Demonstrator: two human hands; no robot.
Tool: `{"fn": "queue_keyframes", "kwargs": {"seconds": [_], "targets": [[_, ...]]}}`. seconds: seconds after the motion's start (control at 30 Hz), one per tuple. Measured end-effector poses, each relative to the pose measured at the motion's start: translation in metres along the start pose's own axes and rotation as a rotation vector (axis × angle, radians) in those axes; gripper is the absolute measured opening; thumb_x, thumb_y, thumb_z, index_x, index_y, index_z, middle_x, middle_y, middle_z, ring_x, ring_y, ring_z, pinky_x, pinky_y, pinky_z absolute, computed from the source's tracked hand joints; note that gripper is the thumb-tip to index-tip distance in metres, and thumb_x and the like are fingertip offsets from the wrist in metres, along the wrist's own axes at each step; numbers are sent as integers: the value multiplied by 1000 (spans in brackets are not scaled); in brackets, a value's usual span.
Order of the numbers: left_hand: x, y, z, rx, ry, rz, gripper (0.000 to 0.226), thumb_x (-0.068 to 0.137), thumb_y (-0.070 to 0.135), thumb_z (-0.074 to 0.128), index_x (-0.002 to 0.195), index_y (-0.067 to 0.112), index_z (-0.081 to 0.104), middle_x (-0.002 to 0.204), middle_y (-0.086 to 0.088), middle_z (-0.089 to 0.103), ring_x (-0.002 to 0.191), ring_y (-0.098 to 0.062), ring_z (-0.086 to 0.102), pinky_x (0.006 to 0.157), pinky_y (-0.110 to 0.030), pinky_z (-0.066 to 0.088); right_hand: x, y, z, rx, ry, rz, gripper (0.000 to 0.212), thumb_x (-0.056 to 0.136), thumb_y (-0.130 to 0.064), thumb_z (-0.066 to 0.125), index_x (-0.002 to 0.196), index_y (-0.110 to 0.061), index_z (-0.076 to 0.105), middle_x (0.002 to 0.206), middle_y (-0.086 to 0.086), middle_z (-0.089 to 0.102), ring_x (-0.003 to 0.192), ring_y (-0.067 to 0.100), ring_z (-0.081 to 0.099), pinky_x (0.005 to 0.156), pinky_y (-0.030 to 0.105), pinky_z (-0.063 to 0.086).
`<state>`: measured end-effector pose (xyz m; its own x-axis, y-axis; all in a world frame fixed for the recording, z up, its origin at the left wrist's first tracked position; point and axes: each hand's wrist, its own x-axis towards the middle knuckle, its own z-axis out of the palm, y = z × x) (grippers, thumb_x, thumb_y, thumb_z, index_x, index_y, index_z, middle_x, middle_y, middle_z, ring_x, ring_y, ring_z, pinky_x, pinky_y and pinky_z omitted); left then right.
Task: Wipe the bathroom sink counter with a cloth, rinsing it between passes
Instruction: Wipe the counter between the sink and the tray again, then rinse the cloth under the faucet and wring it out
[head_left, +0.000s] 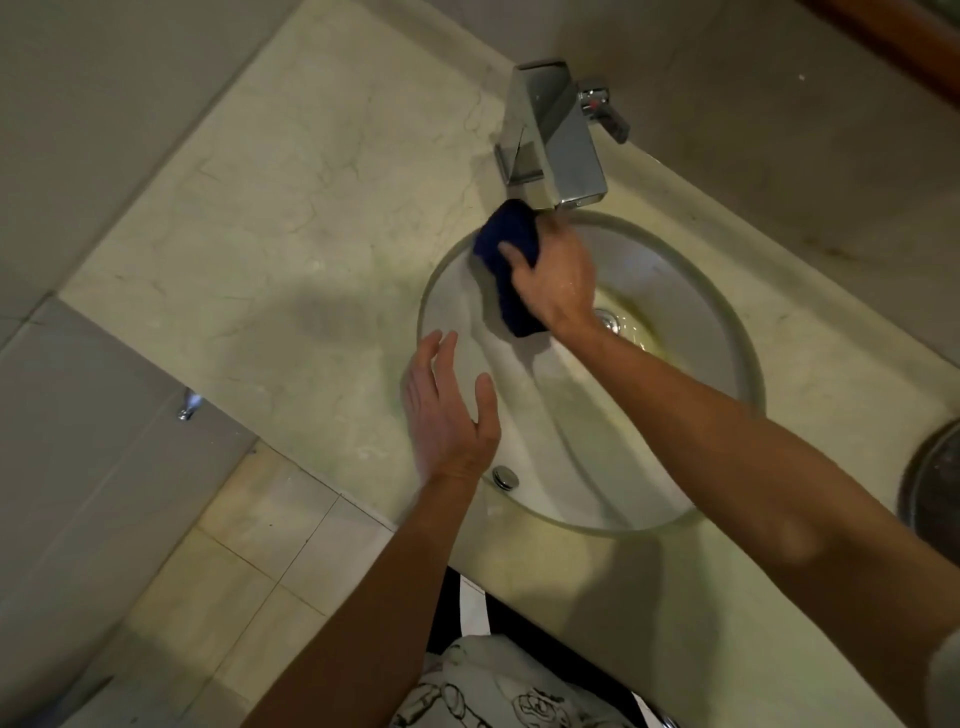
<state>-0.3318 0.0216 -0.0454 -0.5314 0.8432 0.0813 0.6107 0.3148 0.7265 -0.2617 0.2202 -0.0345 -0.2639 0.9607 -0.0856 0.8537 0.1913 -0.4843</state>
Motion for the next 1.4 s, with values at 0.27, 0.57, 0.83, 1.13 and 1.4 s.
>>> {"fn": "queue_keyframes", "kwargs": {"seconds": [0.27, 0.57, 0.83, 1.13, 1.4], "targets": [[0, 3, 1, 36, -21, -23, 50, 100, 35, 45, 141, 7, 49, 145, -14, 46, 132, -34, 47, 108, -57, 42, 7, 61, -31, -216, -45, -480, 39, 98, -31, 62, 129, -8, 59, 131, 18, 59, 118, 36, 54, 99, 49, 42], [1, 0, 2, 71, -38, -26, 44, 99, 33, 50, 137, 12, 50, 143, -6, 43, 129, -28, 46, 103, -54, 47, 28, 125, -86, -742, -208, -892, 50, 88, -14, 74, 133, -14, 53, 128, 16, 53, 110, 35, 51, 90, 45, 42], [2, 10, -4, 118, -16, -3, 37, 95, 29, 51, 126, 9, 57, 133, -10, 54, 117, -29, 54, 106, -46, 41, -131, 205, -120, -661, -233, -387, 58, 69, -11, 86, 122, -11, 61, 110, 16, 57, 94, 37, 54, 77, 43, 45], [-1, 11, -5, 69, -11, -19, 34, 98, 27, 45, 125, 11, 58, 132, -6, 54, 109, -22, 48, 101, -48, 45, -282, 76, -28, -315, -105, 114, 34, 85, -27, 73, 116, -15, 62, 103, 8, 57, 87, 32, 53, 72, 44, 45], [0, 11, -12, 68, -97, -5, 40, 99, 37, 44, 129, 15, 57, 131, -2, 59, 116, -24, 57, 105, -44, 43, -268, 28, -17, 116, -37, 297, 24, 100, -31, 59, 121, -20, 54, 111, -1, 51, 101, 25, 50, 82, 43, 36]]}}
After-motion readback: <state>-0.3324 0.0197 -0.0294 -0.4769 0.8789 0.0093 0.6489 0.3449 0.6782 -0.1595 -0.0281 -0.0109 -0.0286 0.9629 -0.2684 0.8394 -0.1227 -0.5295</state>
